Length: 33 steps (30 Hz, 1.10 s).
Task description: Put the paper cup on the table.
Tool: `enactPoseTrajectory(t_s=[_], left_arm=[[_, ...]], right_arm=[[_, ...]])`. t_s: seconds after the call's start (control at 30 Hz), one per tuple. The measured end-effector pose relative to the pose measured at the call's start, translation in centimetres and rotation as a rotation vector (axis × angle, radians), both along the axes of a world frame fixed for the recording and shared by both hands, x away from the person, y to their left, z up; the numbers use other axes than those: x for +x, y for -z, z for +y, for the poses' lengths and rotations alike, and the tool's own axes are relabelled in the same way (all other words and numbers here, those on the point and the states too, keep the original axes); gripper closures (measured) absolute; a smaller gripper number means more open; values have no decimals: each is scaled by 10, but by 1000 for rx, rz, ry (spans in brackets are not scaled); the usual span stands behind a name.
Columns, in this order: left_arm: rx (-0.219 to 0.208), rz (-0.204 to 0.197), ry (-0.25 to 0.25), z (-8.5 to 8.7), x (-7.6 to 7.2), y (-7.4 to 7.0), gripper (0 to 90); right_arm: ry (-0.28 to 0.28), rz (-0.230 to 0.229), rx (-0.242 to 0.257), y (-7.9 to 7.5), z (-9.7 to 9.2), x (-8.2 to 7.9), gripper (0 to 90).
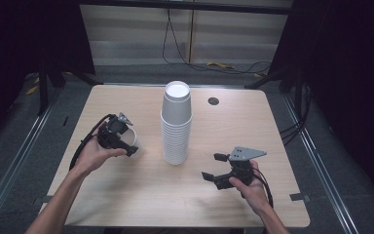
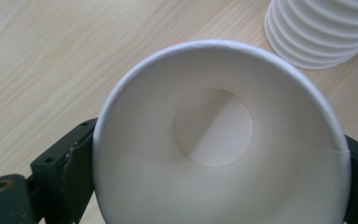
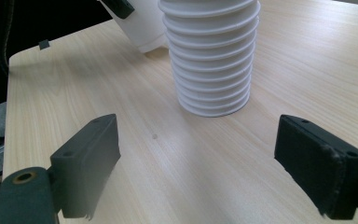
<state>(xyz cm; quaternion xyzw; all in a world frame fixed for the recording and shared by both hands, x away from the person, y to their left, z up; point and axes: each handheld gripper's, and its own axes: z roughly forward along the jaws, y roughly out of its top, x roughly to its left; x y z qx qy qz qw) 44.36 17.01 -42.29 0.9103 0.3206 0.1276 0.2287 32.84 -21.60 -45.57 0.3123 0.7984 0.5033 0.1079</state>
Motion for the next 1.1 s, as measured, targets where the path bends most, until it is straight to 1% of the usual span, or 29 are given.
enactPoseTrajectory(t_s=[0.07,0.17,0.3,0.4,0.47,0.5,0.53,0.57,0.7,0.77,0.8,0.9,0.93,0.97,1.0,1.03,1.1], left_arm=[[13,4,-3,-3,1,4,67],[4,-12,-7,-6,3,7,59],[-3,-19,-13,-7,5,9,53],[-12,-31,-37,-5,6,14,45],[-16,-19,-46,-4,8,18,42],[-25,-14,-50,-4,8,20,53],[-23,-16,-59,-4,8,22,56],[-26,-8,-64,-3,9,23,61],[-53,3,-72,0,10,27,70],[-57,10,-72,0,10,30,80],[-58,12,-71,1,10,32,107],[-51,14,-76,2,9,36,97],[-52,20,-83,3,9,37,96],[-61,12,-88,4,9,38,106],[-68,2,-86,6,8,39,136],[-83,3,-93,7,8,40,144],[-95,1,-84,10,7,41,156]], right_arm=[[-2,0,-1,0,0,0,138],[-4,6,0,1,1,0,138],[-4,11,7,1,1,0,138],[-4,12,8,1,0,0,138],[-10,15,10,1,0,1,138],[-9,19,11,1,0,1,138],[-4,21,13,1,1,2,138],[-1,21,13,1,1,2,138],[-4,17,15,1,0,2,138],[-4,18,16,1,0,2,138],[-4,18,16,1,0,2,138],[-5,21,14,0,1,1,138],[-6,22,13,0,1,2,138],[-5,21,13,0,1,2,138],[-5,23,16,0,1,2,138],[-6,24,17,0,1,2,138],[-5,24,15,0,1,2,138]])
